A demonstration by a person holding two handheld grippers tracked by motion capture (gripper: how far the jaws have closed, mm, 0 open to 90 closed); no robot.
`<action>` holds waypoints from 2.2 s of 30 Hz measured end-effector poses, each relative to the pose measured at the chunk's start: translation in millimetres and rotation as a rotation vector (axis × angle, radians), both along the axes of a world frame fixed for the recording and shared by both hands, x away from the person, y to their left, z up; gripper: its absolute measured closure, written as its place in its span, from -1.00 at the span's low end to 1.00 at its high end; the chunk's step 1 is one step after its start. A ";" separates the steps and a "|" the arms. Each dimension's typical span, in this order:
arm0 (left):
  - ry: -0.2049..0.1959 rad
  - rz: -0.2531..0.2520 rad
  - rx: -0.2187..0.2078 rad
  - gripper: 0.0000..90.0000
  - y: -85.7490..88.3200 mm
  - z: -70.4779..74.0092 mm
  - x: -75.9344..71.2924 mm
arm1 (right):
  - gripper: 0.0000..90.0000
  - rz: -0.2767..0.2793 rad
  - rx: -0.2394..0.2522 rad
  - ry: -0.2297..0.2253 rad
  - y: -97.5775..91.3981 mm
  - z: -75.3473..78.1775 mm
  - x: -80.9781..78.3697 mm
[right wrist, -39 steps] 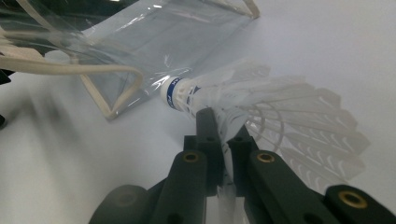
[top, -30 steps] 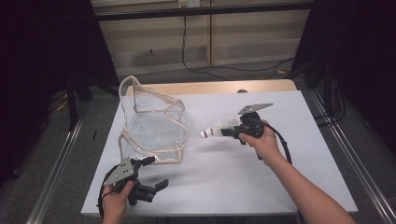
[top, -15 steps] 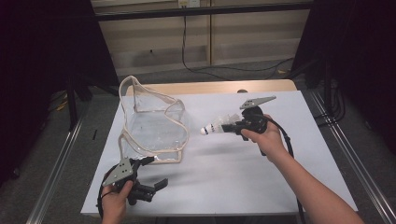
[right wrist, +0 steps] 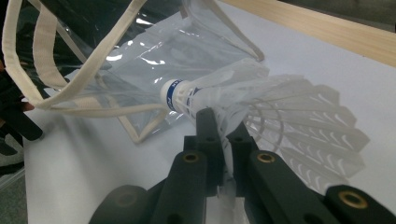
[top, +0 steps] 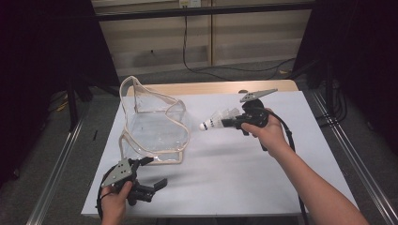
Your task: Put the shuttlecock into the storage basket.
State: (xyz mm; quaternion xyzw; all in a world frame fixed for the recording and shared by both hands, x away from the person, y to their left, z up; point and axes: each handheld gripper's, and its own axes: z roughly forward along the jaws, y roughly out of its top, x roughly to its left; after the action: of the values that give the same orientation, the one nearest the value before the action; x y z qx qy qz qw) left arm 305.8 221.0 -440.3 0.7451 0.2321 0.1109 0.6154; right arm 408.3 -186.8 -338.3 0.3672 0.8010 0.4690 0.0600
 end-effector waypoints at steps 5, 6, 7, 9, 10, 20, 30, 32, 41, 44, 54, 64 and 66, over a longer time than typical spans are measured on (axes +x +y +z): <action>0.004 -0.005 0.000 -0.98 -1.2 -0.5 0.0 | 0.96 -0.001 -0.007 0.001 -2.2 7.7 2.3; 0.004 -0.006 0.003 -0.98 -1.2 -0.5 0.1 | 0.96 -0.002 -0.009 0.001 -2.1 9.7 2.4; 0.003 -0.006 0.003 -0.98 -1.1 -0.4 0.2 | 0.96 0.001 -0.009 -0.003 -2.1 11.4 2.9; 0.003 -0.005 0.000 -0.98 -1.1 -0.4 0.1 | 0.96 0.002 -0.007 -0.008 -1.6 15.4 3.3; 0.004 -0.004 -0.003 -0.98 -1.3 -0.4 -0.1 | 0.96 0.004 -0.011 -0.009 -1.4 17.7 3.6; 0.001 -0.004 0.001 -0.98 -0.2 -0.1 0.1 | 0.96 0.015 -0.038 -0.023 3.5 36.0 6.4; 0.010 -0.005 0.000 -0.98 -1.4 -1.1 -0.4 | 0.96 0.020 -0.029 -0.034 5.3 46.4 6.1; 0.006 -0.006 0.000 -0.98 -1.2 -0.8 -0.2 | 0.96 0.025 -0.029 -0.033 6.3 47.7 6.0; 0.007 -0.009 0.006 -0.98 -1.6 -1.2 -0.2 | 0.96 0.031 -0.047 -0.047 10.4 58.3 8.0; 0.006 -0.010 0.006 -0.98 -1.8 -1.0 -0.3 | 0.96 0.031 -0.048 -0.050 12.0 60.2 9.3; 0.006 -0.012 0.012 -0.98 -1.6 -1.5 0.1 | 0.96 0.038 -0.051 -0.069 18.4 70.4 12.1; 0.006 -0.016 0.010 -0.98 -2.1 -1.6 0.3 | 0.96 0.051 -0.052 -0.087 26.6 78.7 13.0; 0.003 -0.014 0.012 -0.98 -2.1 -1.4 0.4 | 0.96 0.055 -0.054 -0.092 29.6 80.6 13.1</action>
State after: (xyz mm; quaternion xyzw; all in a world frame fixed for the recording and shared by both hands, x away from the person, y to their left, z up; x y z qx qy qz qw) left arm 306.1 218.9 -441.6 0.7506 0.2271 0.1066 0.6114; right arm 421.3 -157.2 -257.7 0.3213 0.8197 0.4648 0.0936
